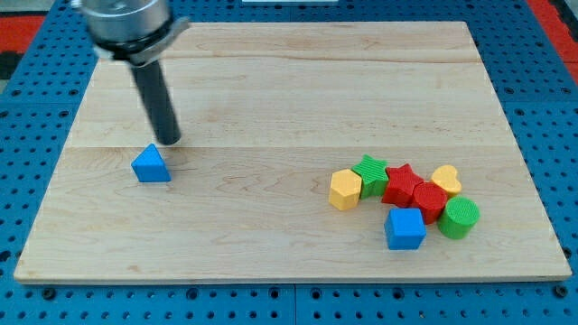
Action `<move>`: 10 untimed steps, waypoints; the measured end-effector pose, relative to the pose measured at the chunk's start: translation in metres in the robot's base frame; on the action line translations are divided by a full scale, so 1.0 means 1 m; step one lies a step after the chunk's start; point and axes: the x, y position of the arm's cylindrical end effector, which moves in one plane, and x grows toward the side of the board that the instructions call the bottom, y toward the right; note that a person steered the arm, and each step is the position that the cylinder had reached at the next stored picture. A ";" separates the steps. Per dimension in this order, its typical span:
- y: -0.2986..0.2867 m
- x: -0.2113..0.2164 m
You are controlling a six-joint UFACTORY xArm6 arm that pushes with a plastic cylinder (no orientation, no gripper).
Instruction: Move the blue triangle towards the bottom center
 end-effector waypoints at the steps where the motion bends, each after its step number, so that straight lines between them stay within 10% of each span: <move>1: -0.005 0.032; 3: -0.078 0.027; 6: 0.086 0.043; 10: 0.124 0.016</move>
